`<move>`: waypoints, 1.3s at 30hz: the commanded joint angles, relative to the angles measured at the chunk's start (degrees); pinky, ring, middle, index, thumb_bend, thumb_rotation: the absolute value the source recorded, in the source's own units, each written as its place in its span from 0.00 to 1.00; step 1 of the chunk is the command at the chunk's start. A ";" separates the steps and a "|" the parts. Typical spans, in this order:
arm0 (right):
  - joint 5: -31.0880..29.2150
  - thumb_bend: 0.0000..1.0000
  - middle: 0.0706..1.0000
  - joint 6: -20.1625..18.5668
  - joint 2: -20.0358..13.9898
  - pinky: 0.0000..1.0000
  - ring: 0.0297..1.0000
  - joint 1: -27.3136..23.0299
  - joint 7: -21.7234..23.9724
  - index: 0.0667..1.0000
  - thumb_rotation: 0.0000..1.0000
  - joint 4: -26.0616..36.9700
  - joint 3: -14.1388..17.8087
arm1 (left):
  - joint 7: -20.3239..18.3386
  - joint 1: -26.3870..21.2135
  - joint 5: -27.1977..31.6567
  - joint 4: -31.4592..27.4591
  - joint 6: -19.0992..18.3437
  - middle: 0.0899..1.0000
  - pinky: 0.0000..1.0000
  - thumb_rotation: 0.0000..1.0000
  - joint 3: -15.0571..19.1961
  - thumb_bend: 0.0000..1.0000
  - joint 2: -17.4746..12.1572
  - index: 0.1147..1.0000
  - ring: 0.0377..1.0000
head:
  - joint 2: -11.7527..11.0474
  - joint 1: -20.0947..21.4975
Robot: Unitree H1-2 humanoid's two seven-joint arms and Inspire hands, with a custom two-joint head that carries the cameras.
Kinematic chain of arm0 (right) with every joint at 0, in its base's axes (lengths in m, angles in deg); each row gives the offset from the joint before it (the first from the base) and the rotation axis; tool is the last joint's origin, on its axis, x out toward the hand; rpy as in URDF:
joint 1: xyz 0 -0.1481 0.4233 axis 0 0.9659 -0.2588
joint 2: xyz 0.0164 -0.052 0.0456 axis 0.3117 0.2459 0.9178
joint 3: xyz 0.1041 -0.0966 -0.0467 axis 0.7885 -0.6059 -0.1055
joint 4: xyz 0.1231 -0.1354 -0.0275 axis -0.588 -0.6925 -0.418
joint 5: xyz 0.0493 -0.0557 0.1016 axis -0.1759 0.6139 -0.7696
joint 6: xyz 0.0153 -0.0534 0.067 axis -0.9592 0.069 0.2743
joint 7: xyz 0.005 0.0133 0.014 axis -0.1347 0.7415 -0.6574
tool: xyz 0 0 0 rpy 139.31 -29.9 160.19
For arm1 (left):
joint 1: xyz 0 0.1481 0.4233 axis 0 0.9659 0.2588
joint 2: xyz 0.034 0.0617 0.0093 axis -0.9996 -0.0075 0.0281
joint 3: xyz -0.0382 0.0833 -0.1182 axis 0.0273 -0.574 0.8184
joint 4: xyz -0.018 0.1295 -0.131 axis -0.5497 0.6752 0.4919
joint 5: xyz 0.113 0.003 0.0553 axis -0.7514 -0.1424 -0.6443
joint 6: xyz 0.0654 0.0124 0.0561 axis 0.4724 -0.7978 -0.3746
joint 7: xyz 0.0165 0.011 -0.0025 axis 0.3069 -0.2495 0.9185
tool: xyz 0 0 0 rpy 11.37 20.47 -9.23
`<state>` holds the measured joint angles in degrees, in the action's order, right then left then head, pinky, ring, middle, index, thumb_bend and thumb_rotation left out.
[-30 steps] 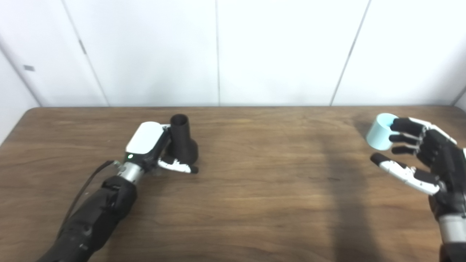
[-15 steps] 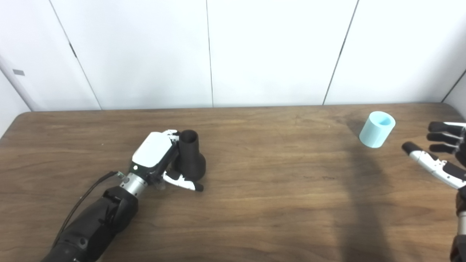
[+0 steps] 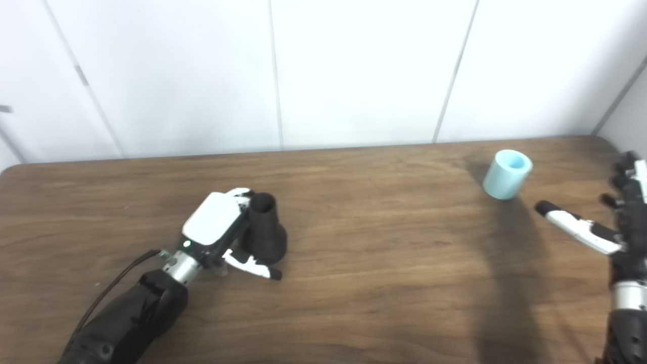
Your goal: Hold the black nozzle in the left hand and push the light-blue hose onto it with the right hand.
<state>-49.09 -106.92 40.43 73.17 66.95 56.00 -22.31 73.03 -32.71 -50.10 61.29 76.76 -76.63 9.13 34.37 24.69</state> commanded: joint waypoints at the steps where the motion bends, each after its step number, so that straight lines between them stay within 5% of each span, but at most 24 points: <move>1: 1.05 0.83 0.91 0.10 -2.26 0.82 0.89 -2.65 0.11 0.93 0.34 -0.28 0.51 | 3.05 10.33 3.18 2.76 2.06 0.43 0.78 0.00 -6.66 0.52 7.33 0.42 0.46 | 0.00 0.64; 18: -1.88 0.88 0.93 0.04 -3.14 0.88 0.93 -10.43 2.86 0.94 0.38 -13.89 2.74 | 4.51 11.38 3.70 0.44 2.06 0.44 0.75 0.00 -8.45 0.52 6.18 0.41 0.45 | 0.38 -0.48; 23: -1.11 0.92 0.93 0.06 -4.30 0.89 0.92 -12.39 2.17 0.93 0.41 -17.46 1.67 | 4.89 11.97 3.08 0.29 2.06 0.43 0.75 0.00 -8.67 0.52 6.13 0.42 0.46 | -0.21 -0.33; 28: -2.89 0.82 0.94 0.21 -5.31 0.91 0.94 -14.53 1.59 0.96 0.35 -20.91 1.12 | 4.94 12.25 2.96 0.05 2.06 0.43 0.76 0.00 -8.87 0.52 5.76 0.42 0.46 | -0.46 -0.06; 39: -0.15 0.94 0.90 0.48 -8.93 0.83 0.89 -18.32 -1.82 0.92 0.42 -27.95 -3.50 | 3.92 12.13 2.91 -0.46 2.06 0.43 0.75 0.00 -8.11 0.52 5.78 0.41 0.46 | -0.40 -0.48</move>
<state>-50.57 -106.92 34.62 58.89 66.66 26.89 -24.93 74.92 -32.83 -49.92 58.84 76.76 -79.74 8.53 33.93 24.26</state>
